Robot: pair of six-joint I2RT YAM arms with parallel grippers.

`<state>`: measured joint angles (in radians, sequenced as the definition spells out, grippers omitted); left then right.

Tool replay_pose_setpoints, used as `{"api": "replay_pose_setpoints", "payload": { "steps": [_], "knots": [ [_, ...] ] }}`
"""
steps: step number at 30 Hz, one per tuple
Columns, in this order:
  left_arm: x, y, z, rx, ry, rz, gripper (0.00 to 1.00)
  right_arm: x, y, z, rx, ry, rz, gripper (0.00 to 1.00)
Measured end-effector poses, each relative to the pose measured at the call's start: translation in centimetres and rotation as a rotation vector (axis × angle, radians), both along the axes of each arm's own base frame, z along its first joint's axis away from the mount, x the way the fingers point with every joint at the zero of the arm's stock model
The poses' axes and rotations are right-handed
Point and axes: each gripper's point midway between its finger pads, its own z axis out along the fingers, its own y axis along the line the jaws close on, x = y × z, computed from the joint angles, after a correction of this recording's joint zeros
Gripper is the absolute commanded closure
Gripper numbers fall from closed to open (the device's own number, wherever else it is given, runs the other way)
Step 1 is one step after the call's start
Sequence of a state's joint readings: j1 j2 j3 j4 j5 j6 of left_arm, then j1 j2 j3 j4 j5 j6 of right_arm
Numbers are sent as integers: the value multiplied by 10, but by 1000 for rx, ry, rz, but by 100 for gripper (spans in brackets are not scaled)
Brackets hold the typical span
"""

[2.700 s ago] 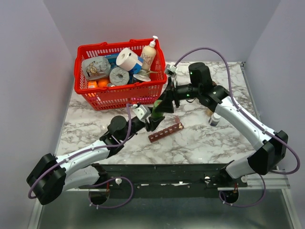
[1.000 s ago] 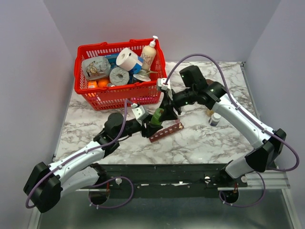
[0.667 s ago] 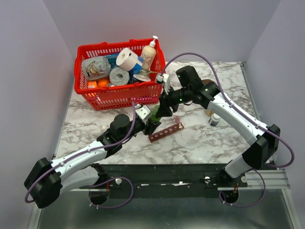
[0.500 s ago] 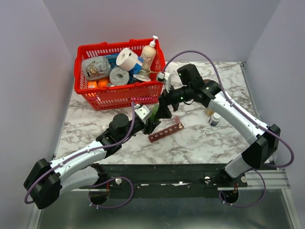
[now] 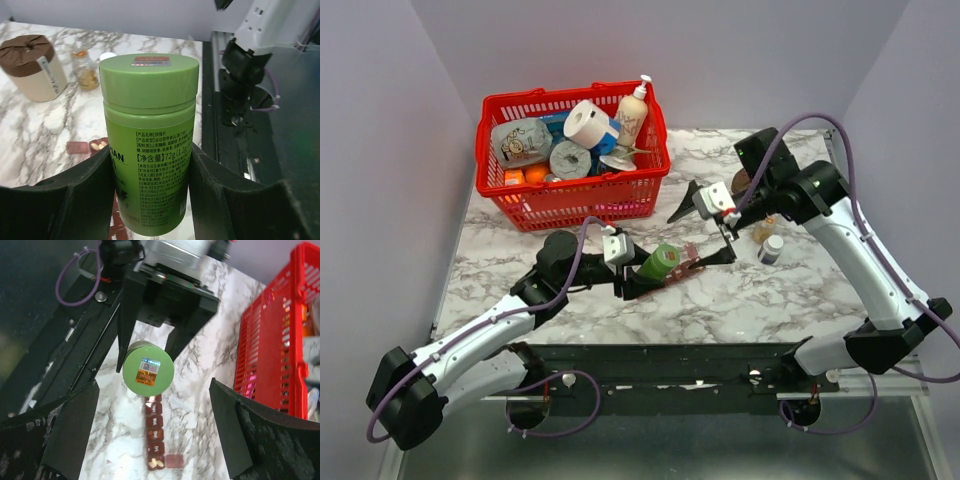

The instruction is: Sort the pills into containers

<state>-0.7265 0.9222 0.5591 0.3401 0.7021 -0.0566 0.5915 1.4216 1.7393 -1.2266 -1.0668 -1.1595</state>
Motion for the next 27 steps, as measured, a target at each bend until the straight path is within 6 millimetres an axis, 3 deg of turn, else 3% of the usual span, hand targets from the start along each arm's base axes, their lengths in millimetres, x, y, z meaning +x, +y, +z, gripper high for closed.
{"api": "replay_pose_setpoints", "payload": {
  "steps": [3, 9, 13, 14, 17, 20, 27],
  "knots": [
    [-8, -4, 2, 5, 18, -66, 100, -12, 6, -10, -3, -48, 93, 0],
    [-15, -7, 0, 9, 59, -122, 100, -32, 12, -49, -84, 15, 162, 6],
    [-17, -8, -2, 11, 76, -136, 100, -35, 16, -57, -102, 21, 162, 31],
    [-18, -8, -2, 10, 79, -139, 100, -33, 18, -57, -103, 22, 151, 43],
    [-18, -8, -2, 10, 86, -141, 100, -25, 23, -56, -98, 22, 111, 63],
    [-13, -8, -3, 13, 87, -106, 100, -20, 25, -58, -118, 81, 38, 77],
    [13, 5, -8, 0, 50, 93, 100, 5, 39, -62, -160, 279, -184, 80]
  ]
}}
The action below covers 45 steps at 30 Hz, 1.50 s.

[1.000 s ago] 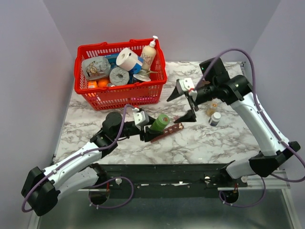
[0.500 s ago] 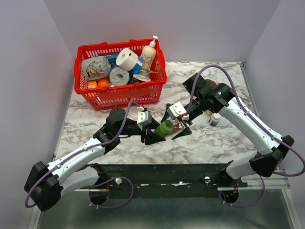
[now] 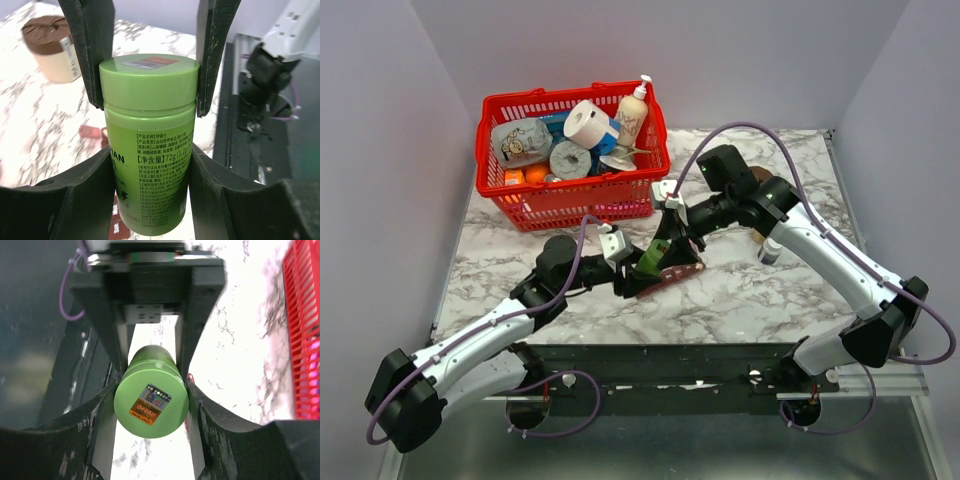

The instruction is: Sort the pills into containers

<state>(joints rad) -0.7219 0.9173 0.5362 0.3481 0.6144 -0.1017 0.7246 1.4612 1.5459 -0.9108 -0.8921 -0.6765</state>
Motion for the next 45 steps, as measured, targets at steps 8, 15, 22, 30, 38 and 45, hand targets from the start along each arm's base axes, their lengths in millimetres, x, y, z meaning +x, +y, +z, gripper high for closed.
{"api": "replay_pose_setpoints", "payload": {
  "steps": [8, 15, 22, 30, 38, 45],
  "knots": [
    [11, 6, -14, 15, 10, 82, 16, 13, 5, -14, -20, 98, -102, 82],
    [19, 16, 18, -68, -79, 160, 1, 21, -17, -37, -79, 159, -191, 82],
    [27, 35, 30, 0, -166, 253, 1, 62, -82, -76, -170, 76, -488, 82],
    [30, 52, -13, 237, -213, 261, 1, 119, -171, -138, -323, 10, -856, 80],
    [30, 56, -35, 324, -216, 238, 1, 158, -206, -166, -405, -26, -992, 75],
    [30, 55, -40, 338, -209, 234, 1, 168, -219, -178, -438, -22, -1029, 70]
  ]
}}
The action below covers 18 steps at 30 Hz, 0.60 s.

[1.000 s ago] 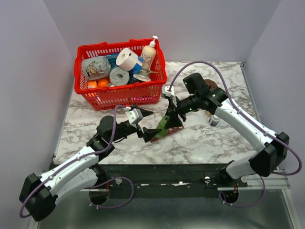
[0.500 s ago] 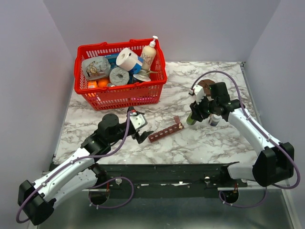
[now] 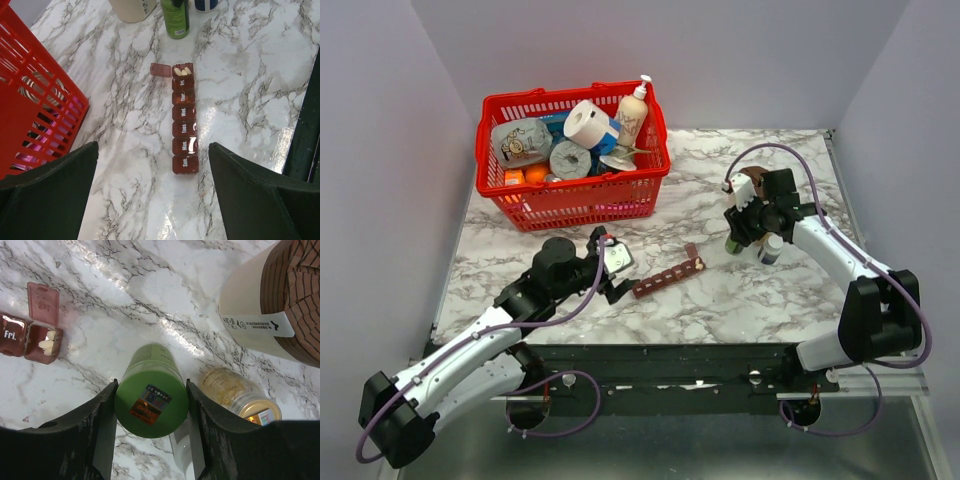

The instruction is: Sort the pills into containers

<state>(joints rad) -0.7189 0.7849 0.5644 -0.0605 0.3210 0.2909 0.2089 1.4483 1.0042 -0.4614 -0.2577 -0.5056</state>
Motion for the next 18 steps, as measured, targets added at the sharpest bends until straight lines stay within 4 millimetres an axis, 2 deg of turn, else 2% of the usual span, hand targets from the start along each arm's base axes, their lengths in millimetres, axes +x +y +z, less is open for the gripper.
{"api": "replay_pose_setpoints", "payload": {
  "steps": [4, 7, 14, 18],
  "knots": [
    [1, -1, -4, 4, 15, 4, 1, 1, -3, -1, -4, 0, -6, 68],
    [4, 0, -7, 8, 30, 24, 1, 3, -6, -1, -8, -5, -10, 63],
    [10, -1, -21, 29, 84, 60, 1, 4, -11, -1, -15, -8, -9, 25],
    [12, -2, -34, 59, 114, 62, 1, -1, -7, 7, 0, -18, 22, 12]
  ]
}}
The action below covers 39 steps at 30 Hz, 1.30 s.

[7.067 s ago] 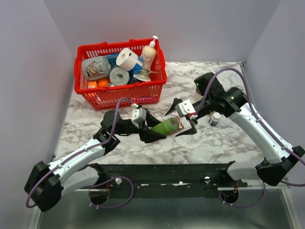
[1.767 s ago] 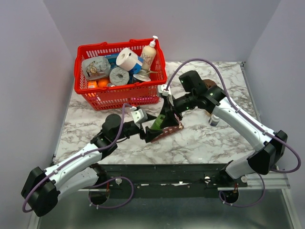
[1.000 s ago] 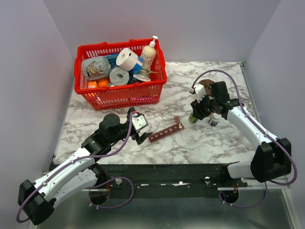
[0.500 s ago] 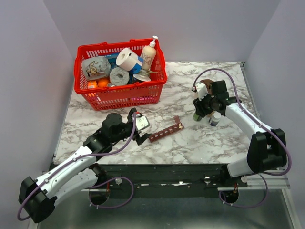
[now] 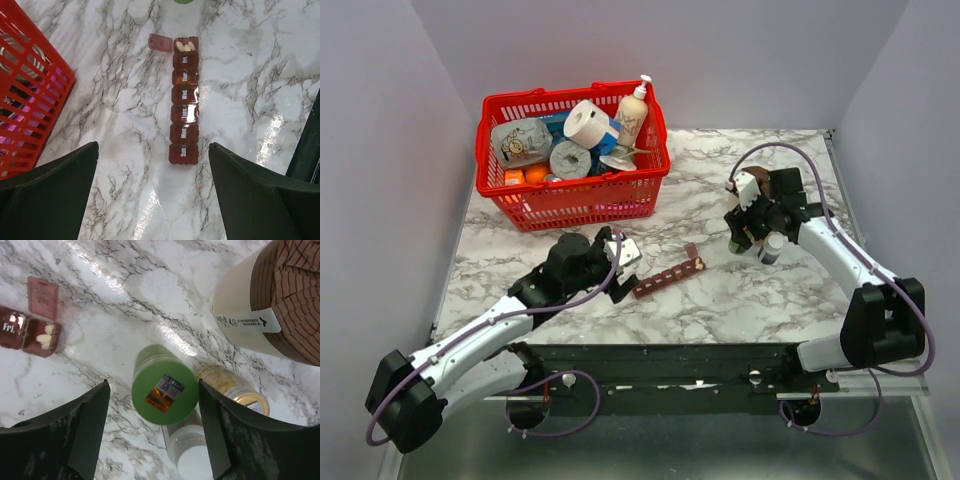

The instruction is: Sort the pills into containers

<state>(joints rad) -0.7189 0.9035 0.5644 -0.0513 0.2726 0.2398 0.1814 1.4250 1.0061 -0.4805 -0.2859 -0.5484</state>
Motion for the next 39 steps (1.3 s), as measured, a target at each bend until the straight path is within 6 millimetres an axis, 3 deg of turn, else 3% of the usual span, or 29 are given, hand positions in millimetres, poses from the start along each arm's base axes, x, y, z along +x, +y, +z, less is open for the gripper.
{"api": "replay_pose_setpoints", "payload": {
  "steps": [3, 8, 11, 14, 17, 20, 26, 34, 39],
  "knots": [
    [1, -1, -12, 35, 21, -8, 1, -5, 6, 18, 28, -25, 33, 0],
    [2, -3, -33, 107, 71, -38, 2, -7, 21, 69, 98, -138, 119, 0],
    [2, -5, -38, 129, 76, -55, 3, -13, 31, 90, 151, -184, 172, 0],
    [5, -8, -39, 150, 74, -71, 5, -23, 51, 104, 260, -189, 242, 0],
    [12, -15, -42, 176, 86, -89, 8, -31, 74, 111, 399, -134, 310, 13],
    [19, -25, -48, 200, 114, -109, 10, -21, 89, 109, 489, -45, 312, 28],
    [19, -48, -69, 264, 174, -171, 12, -5, 98, 72, 562, 151, 221, 47],
    [6, -89, -101, 371, 215, -251, 20, -4, 100, 59, 589, 236, 159, 51],
    [11, -96, -122, 452, 214, -214, 23, -4, 101, 56, 593, 249, 150, 51]
  ]
}}
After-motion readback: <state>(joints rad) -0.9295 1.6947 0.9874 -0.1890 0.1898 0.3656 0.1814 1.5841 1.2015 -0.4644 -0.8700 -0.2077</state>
